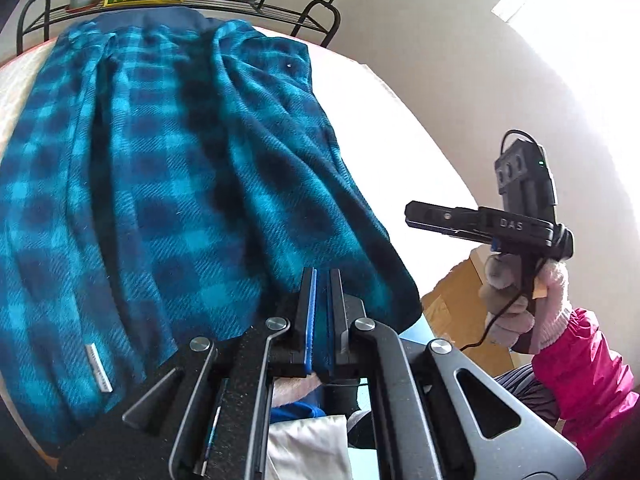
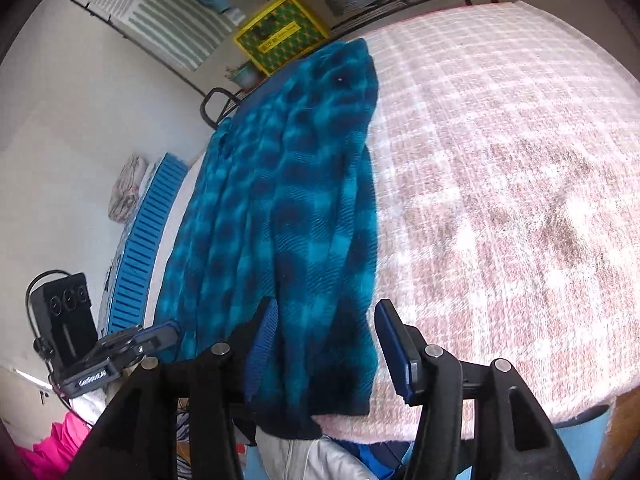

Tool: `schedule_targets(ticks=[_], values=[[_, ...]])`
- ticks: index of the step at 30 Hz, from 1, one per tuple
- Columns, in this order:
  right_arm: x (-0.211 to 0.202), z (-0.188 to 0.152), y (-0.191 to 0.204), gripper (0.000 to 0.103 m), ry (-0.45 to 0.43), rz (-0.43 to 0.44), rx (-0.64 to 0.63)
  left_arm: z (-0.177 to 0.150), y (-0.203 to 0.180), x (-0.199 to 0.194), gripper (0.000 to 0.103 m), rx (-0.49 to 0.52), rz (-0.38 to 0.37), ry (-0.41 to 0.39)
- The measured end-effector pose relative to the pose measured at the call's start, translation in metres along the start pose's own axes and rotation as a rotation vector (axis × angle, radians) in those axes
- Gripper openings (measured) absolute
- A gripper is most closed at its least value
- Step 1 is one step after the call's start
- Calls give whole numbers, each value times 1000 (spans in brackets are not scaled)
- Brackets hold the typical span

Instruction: Fold large clothes

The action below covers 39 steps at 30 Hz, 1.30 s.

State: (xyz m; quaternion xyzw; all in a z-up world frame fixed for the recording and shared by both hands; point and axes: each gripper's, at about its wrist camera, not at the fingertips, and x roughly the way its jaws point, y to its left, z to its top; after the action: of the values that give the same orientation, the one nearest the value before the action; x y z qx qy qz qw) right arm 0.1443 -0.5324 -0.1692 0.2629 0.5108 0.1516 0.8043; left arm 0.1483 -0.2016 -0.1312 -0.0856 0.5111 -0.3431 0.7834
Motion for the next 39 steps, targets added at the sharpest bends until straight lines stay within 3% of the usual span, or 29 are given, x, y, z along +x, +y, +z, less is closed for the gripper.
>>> schedule_targets(ticks=[3, 8, 11, 14, 16, 19, 22, 28, 33, 39], values=[[17, 12, -16, 64, 4, -1, 52, 20, -7, 25, 0, 0, -3, 5], [39, 12, -35, 63, 19, 155, 188, 51, -6, 58, 0, -65, 17, -23], [47, 15, -29, 57, 15, 132, 154, 61, 1, 94, 0, -87, 23, 29], [54, 22, -25, 45, 3, 126, 156, 55, 14, 123, 0, -107, 37, 76], [60, 26, -27, 28, 9, 114, 170, 53, 19, 118, 0, -135, 9, 66], [67, 29, -14, 10, 23, 20, 109, 50, 20, 94, 0, -137, 17, 57], [65, 33, 15, 4, 27, -110, -3, 44, 19, 56, 0, -89, 25, 28], [55, 34, 79, 3, -16, -322, -214, 29, 44, -34, 0, -65, 65, -68], [54, 33, 127, 3, -48, -409, -353, 22, 92, -89, 0, -179, 79, -163], [56, 24, 182, 2, -85, -438, -495, 24, 135, -141, 0, -281, 79, -294]])
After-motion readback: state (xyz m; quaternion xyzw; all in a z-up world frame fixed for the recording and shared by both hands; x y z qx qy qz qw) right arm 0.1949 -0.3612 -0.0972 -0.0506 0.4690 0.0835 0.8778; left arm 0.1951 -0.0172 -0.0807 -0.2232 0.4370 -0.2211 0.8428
